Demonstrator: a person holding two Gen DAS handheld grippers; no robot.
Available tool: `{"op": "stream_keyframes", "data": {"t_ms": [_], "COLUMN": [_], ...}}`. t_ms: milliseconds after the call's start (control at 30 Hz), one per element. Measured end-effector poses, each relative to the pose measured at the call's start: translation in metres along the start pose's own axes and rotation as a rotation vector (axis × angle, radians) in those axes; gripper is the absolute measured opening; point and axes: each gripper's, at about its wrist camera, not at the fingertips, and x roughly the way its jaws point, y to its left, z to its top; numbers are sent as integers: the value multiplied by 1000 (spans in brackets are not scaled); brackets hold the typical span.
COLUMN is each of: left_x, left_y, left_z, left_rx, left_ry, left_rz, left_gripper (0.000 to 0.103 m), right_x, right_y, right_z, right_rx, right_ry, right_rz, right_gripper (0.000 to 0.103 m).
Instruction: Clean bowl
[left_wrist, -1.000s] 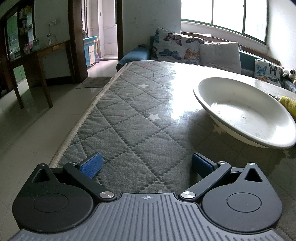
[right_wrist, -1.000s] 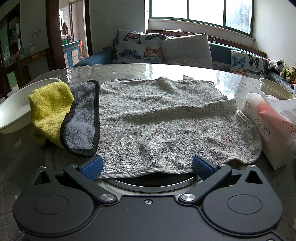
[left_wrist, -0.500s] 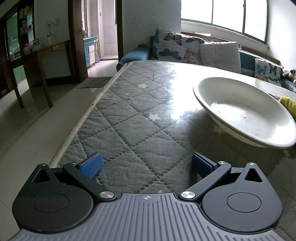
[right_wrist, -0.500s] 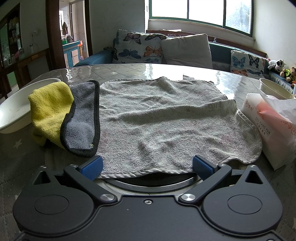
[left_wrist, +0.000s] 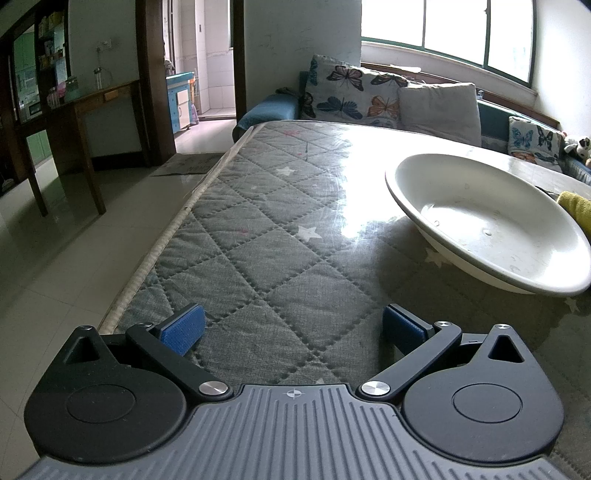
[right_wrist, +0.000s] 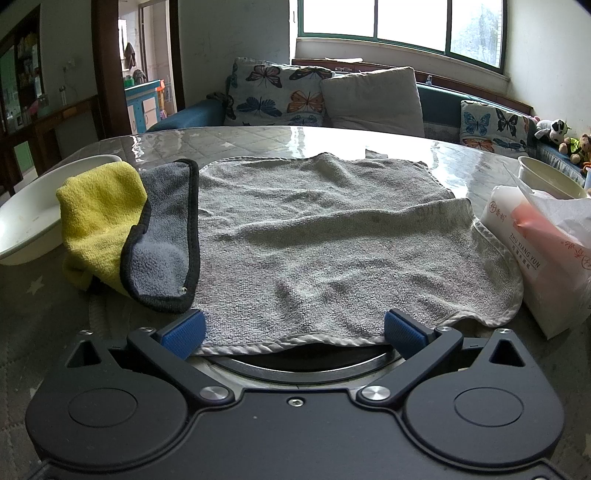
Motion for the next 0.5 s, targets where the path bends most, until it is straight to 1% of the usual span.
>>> {"op": "stream_keyframes", "data": {"t_ms": [500], "left_x": [0], "left_y": [0], "left_z": [0], "left_rx": [0], "left_ry": [0], "left_rz": [0], "left_gripper": [103], "right_x": [0], "right_y": [0], "right_z": [-1], "right_rx": [1], "right_ry": [-1], "right_rz": [-1], "right_gripper": [103]}}
